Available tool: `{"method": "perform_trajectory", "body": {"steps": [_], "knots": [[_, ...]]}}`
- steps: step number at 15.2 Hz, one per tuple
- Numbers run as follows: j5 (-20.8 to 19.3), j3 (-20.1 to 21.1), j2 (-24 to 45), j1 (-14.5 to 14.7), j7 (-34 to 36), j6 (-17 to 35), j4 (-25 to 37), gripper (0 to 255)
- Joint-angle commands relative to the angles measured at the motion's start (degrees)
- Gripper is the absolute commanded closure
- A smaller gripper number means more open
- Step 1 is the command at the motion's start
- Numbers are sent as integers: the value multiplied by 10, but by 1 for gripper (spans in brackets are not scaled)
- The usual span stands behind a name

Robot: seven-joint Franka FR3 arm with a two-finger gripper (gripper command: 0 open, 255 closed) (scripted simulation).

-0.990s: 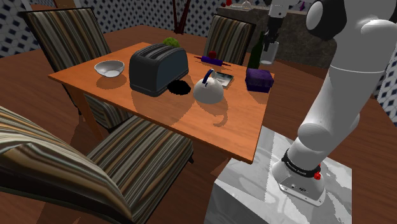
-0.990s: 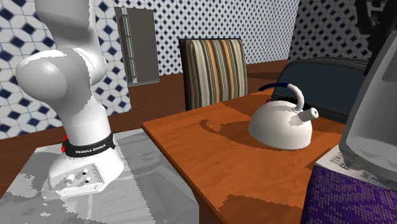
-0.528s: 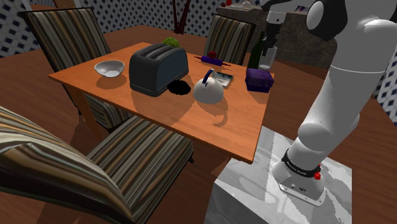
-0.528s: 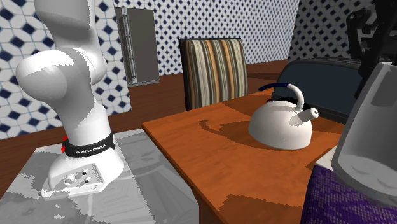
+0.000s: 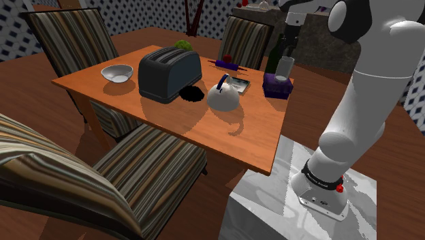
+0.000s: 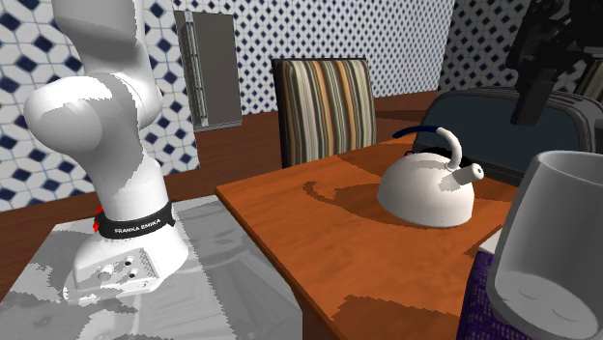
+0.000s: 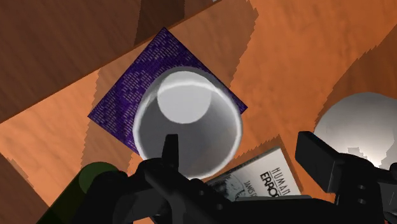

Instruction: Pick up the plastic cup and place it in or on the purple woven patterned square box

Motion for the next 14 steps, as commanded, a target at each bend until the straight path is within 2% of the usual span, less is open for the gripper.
{"method": "perform_trajectory", "body": {"steps": [1, 2, 6, 14], "knots": [[0, 0, 0, 0, 0, 0, 0, 0], [0, 0, 0, 0, 0, 0, 0, 0], [8, -3, 15, -10, -3, -78, 91, 0], [8, -3, 15, -10, -3, -78, 91, 0]]}}
